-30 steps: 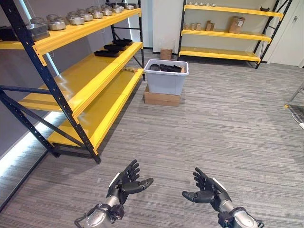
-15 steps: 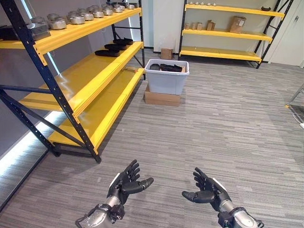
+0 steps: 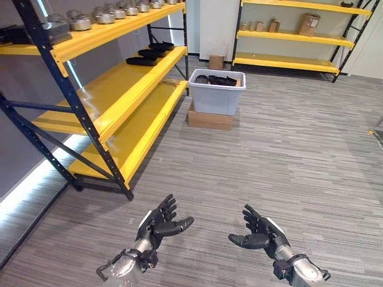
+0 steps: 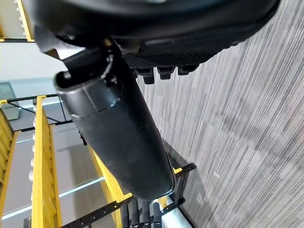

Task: Move parts from the plastic box to the shelf.

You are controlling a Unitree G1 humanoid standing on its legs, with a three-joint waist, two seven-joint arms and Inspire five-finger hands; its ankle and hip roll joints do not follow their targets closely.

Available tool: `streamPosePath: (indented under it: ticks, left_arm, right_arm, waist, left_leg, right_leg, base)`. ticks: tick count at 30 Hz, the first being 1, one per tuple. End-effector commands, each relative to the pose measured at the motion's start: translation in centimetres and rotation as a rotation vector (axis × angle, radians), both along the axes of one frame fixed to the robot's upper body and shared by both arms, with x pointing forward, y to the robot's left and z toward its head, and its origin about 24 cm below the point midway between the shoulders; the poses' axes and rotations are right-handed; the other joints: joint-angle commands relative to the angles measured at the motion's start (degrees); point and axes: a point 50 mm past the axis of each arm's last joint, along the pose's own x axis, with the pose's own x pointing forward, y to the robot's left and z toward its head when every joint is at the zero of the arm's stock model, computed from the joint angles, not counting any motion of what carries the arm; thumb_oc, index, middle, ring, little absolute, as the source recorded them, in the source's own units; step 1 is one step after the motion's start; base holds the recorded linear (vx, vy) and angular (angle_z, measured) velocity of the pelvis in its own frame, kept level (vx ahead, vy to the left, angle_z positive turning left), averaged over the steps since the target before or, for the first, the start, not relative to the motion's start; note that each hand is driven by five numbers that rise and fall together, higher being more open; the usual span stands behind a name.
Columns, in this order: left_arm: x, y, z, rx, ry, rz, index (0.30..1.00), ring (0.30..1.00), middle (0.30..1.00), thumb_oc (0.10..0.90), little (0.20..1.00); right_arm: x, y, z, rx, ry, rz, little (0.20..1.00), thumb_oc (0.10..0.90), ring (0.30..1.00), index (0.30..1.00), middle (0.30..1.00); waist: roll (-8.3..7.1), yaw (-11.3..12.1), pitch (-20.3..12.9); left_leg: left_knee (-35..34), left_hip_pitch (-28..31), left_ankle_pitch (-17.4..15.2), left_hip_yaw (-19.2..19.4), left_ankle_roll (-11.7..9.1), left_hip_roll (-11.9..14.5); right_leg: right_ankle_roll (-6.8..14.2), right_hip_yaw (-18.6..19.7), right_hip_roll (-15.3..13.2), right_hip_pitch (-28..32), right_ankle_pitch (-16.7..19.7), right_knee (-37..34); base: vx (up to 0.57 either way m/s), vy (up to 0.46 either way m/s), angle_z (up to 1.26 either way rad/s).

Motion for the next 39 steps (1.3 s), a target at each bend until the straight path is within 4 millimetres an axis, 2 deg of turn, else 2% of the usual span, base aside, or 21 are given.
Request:
streamPosePath:
  ticks: [1, 3, 5, 6, 8, 9, 12, 13, 14, 15, 16, 19, 20, 21, 22, 23, 27, 29, 33, 35, 39]
  left_arm:
    - [3.5, 0.2, 5.2, 0.002, -0.287, -0.011, 1.0, 1.0, 1.0, 0.9, 1.0]
    - [3.4, 0.2, 5.3, -0.006, -0.289, -0.015, 1.0, 1.0, 1.0, 0.9, 1.0]
    - [3.3, 0.1, 5.0, -0.017, -0.275, -0.024, 1.0, 1.0, 1.0, 0.9, 1.0]
    - [3.3, 0.0, 5.0, -0.024, -0.276, -0.03, 1.0, 1.0, 1.0, 0.9, 1.0]
    - [3.3, -0.1, 4.9, -0.029, -0.275, -0.03, 1.0, 1.0, 1.0, 0.9, 1.0]
    - [3.6, -0.2, 4.8, -0.023, -0.272, -0.021, 1.0, 1.0, 1.0, 0.9, 1.0]
    - [3.4, -0.5, 4.3, -0.033, -0.256, -0.024, 1.0, 1.0, 1.0, 0.9, 1.0]
    - [3.5, -0.7, 4.3, -0.045, -0.259, -0.027, 1.0, 1.0, 1.0, 0.9, 1.0]
    - [3.6, -1.0, 4.4, -0.057, -0.265, -0.026, 1.0, 1.0, 1.0, 0.9, 1.0]
    - [3.6, -1.0, 4.4, -0.057, -0.265, -0.026, 1.0, 1.0, 1.0, 0.9, 1.0]
    - [3.8, -0.9, 4.9, -0.069, -0.287, -0.013, 1.0, 1.0, 1.0, 0.9, 1.0]
    - [3.9, -0.8, 5.1, -0.073, -0.293, -0.013, 1.0, 1.0, 1.0, 0.9, 1.0]
    - [3.5, -0.7, 4.8, -0.075, -0.277, -0.012, 1.0, 1.0, 1.0, 0.9, 1.0]
    - [3.4, -0.7, 4.8, -0.071, -0.269, -0.015, 1.0, 1.0, 1.0, 0.9, 1.0]
    - [3.0, -0.5, 4.5, -0.065, -0.253, -0.007, 1.0, 1.0, 1.0, 0.9, 1.0]
    - [2.7, -0.4, 4.3, -0.066, -0.241, -0.004, 1.0, 1.0, 1.0, 0.9, 1.0]
    - [1.9, 0.2, 3.8, -0.062, -0.224, 0.014, 1.0, 1.0, 1.0, 0.9, 1.0]
    - [1.6, 0.3, 3.6, -0.048, -0.223, 0.013, 1.0, 1.0, 1.0, 0.9, 1.0]
    - [1.5, 0.3, 3.6, -0.037, -0.224, 0.011, 1.0, 1.0, 1.0, 0.9, 1.0]
    - [1.1, 0.4, 3.4, -0.043, -0.215, 0.013, 1.0, 1.0, 1.0, 0.9, 1.0]
    - [1.3, 0.7, 3.8, -0.027, -0.234, 0.015, 1.0, 1.0, 1.0, 0.9, 1.0]
  right_arm:
    - [4.0, 1.0, 4.3, 0.068, -0.259, 0.032, 1.0, 0.9, 1.0, 1.0, 1.0]
    - [3.9, 1.0, 4.3, 0.059, -0.258, 0.036, 1.0, 0.9, 1.0, 1.0, 1.0]
    - [3.8, 0.9, 4.1, 0.075, -0.245, 0.036, 1.0, 0.9, 1.0, 1.0, 1.0]
    - [3.8, 0.8, 4.4, 0.077, -0.254, 0.038, 1.0, 0.9, 1.0, 1.0, 1.0]
    - [3.8, 0.7, 4.4, 0.073, -0.255, 0.032, 1.0, 0.9, 1.0, 1.0, 1.0]
    - [4.3, 0.8, 4.5, 0.052, -0.26, 0.04, 1.0, 0.9, 1.0, 1.0, 1.0]
    - [4.2, 0.6, 4.6, 0.047, -0.261, 0.041, 1.0, 0.9, 1.0, 1.0, 1.0]
    - [4.2, 0.5, 4.7, 0.046, -0.265, 0.043, 1.0, 0.9, 1.0, 1.0, 1.0]
    - [4.1, 0.0, 4.8, 0.038, -0.27, 0.026, 1.0, 0.9, 1.0, 1.0, 1.0]
    - [4.1, 0.0, 4.8, 0.037, -0.27, 0.026, 1.0, 0.9, 1.0, 1.0, 1.0]
    - [4.1, -0.4, 4.8, 0.049, -0.266, 0.019, 1.0, 0.9, 1.0, 1.0, 1.0]
    - [3.6, -0.9, 4.7, 0.034, -0.258, 0.025, 1.0, 0.9, 1.0, 1.0, 1.0]
    - [3.2, -1.6, 4.8, 0.012, -0.255, 0.01, 1.0, 0.9, 1.0, 1.0, 1.0]
    - [3.1, -1.9, 4.8, 0.004, -0.254, -0.001, 1.0, 0.9, 1.0, 1.0, 1.0]
    - [3.1, -2.2, 4.7, -0.01, -0.249, -0.009, 1.0, 0.9, 1.0, 1.0, 1.0]
    - [3.2, -2.3, 4.9, -0.01, -0.256, -0.016, 1.0, 0.9, 1.0, 1.0, 1.0]
    - [3.3, -2.1, 5.1, -0.009, -0.267, 0.004, 1.0, 0.9, 1.0, 1.0, 1.0]
    - [3.1, -1.8, 4.9, -0.018, -0.263, 0.037, 1.0, 0.9, 1.0, 1.0, 1.0]
    - [3.3, -1.4, 4.9, -0.028, -0.267, 0.056, 1.0, 0.9, 1.0, 1.0, 1.0]
    - [3.0, -0.4, 4.7, -0.005, -0.259, 0.097, 1.0, 0.9, 1.0, 1.0, 1.0]
    - [3.0, 0.2, 4.9, 0.02, -0.266, 0.116, 1.0, 0.9, 1.0, 1.0, 1.0]
  waist:
    - [0.22, 0.58, 4.28]
    - [1.32, 0.86, 4.7]
    - [1.4, -0.94, 4.28]
    - [0.31, -1.79, 4.24]
    - [0.22, -2.41, 3.97]
    - [-0.14, -2.79, 3.6]
    - [-0.42, -3.76, 1.88]
    - [-0.32, -4.19, 1.25]
    - [0.71, -4.88, 0.2]
    - [0.72, -4.88, 0.19]
    - [1.52, -4.17, -0.17]
    - [0.12, -4.17, -0.1]
    - [-1.64, -3.48, 0.69]
    - [-2.55, -2.86, 1.49]
    - [-3.98, -1.58, 2.77]
    - [-4.49, 0.54, 4.18]
    - [-4.84, 2.28, 4.17]
    - [-3.55, 3.78, 3.62]
    - [-2.84, 4.89, 3.74]
    - [-2.32, 4.75, 1.84]
    - [-3.32, 4.6, -0.55]
  left_leg:
    - [2.62, 3.68, -6.19, -1.35, 0.83, 1.7]
    - [3.04, 4.76, -7.59, -0.41, 1.22, 1.27]
    - [3.43, 5.99, -8.65, -2.05, 0.66, 1.46]
    - [3.57, 7.32, -9.64, -3.12, -0.13, 0.73]
    - [2.16, 9.7, -10.66, -3.72, -1.37, 1.22]
    - [0.97, 13.04, -11.92, -4.2, -2.63, 1.5]
    - [1.44, 16.17, -12.25, -4.95, -4.14, 3.5]
    - [3.03, 15.77, -11.49, -5.07, -4.73, 4.57]
    - [7.09, 15.11, -7.13, -5.62, -6.5, 7.44]
    - [7.09, 15.11, -7.14, -5.62, -6.5, 7.46]
    - [14.23, 12.08, 3.23, -6.47, -8.96, 8.99]
    - [20.0, 9.07, 8.39, -7.58, -9.91, 9.56]
    - [33.16, 4.46, 15.05, -7.91, -10.34, 11.13]
    - [37.75, 2.33, 16.09, -8.02, -9.59, 10.85]
    - [41.62, -2.32, 12.64, -7.75, -7.62, 9.7]
    - [41.71, -10.75, 6.49, -7.23, -5.9, 6.15]
    - [30.65, -16.04, 2.71, -6.36, -4.98, 4.85]
    - [11.25, -16.7, 5.79, -8.42, -5.27, 4.27]
    - [6.01, -16.21, 9.27, -11.07, -6.18, 2.98]
    - [3.55, -13.22, 8.98, -10.05, -5.54, 2.11]
    - [5.83, -12.17, 4.95, -7.5, -3.53, 0.5]
  right_leg:
    - [2.28, 0.59, -4.99, -2.81, 7.12, 13.9]
    - [3.06, -6.58, -9.96, -5.09, 7.35, 15.2]
    - [1.57, -4.6, -4.25, -6.22, 2.47, 8.66]
    - [1.27, -2.89, -1.34, -6.58, 0.84, -1.28]
    - [1.9, -4.2, -1.97, -5.55, 2.8, -12.78]
    - [3.47, -4.18, -2.21, -6.58, 7.01, -19.31]
    - [2.38, -1.2, 0.38, -5.57, 7.56, -19.22]
    - [1.84, 0.0, 1.51, -4.69, 7.53, -19.32]
    - [-0.34, -0.27, 5.34, -3.69, 5.6, -18.03]
    - [-0.34, -0.28, 5.35, -3.69, 5.59, -18.02]
    - [-2.62, -2.76, 7.56, -1.15, 3.49, -18.18]
    - [-4.28, -1.45, 8.65, 1.41, 2.5, -19.69]
    - [-6.92, -0.37, 10.27, 5.92, -0.1, -21.16]
    - [-7.77, 0.45, 10.33, 7.23, -0.75, -21.3]
    - [-8.31, 1.7, 9.83, 9.27, -1.82, -21.1]
    - [-8.07, 3.79, 9.89, 11.89, -2.65, -21.25]
    - [-7.13, 5.33, 9.7, 14.48, -4.32, -21.48]
    - [-6.67, 6.04, 11.08, 17.48, -6.75, -21.58]
    - [-6.63, 7.72, 11.78, 20.5, -8.3, -21.59]
    - [-6.37, 8.58, 11.38, 22.34, -10.66, -20.65]
    - [-4.26, 9.12, 7.68, 22.68, -10.07, -20.81]
  base:
    - [-0.01, 0.239, 0.53]
    - [0.13, 0.179, 0.1]
    - [0.31, -0.047, -0.09]
    - [0.37, -0.133, 0.09]
    - [0.46, -0.176, 0.71]
    - [0.56, -0.226, 0.74]
    - [0.44, -0.217, 0.22]
    - [0.51, -0.361, 0.19]
    - [0.39, -0.29, 0.49]
    - [0.54, -0.437, 0.73]
    - [0.34, -0.298, 0.7]
    - [0.32, -0.301, -0.07]
    - [0.54, -0.514, -0.32]
    - [0.58, -0.528, -0.3]
    - [0.41, -0.27, -0.79]
    - [0.38, -0.16, -0.98]
    - [0.23, 0.022, -0.5]
    - [0.4, 0.099, -0.47]
    - [0.28, 0.066, -0.19]
    - [0.44, 0.182, -0.59]
    - [0.31, 0.166, -0.54]
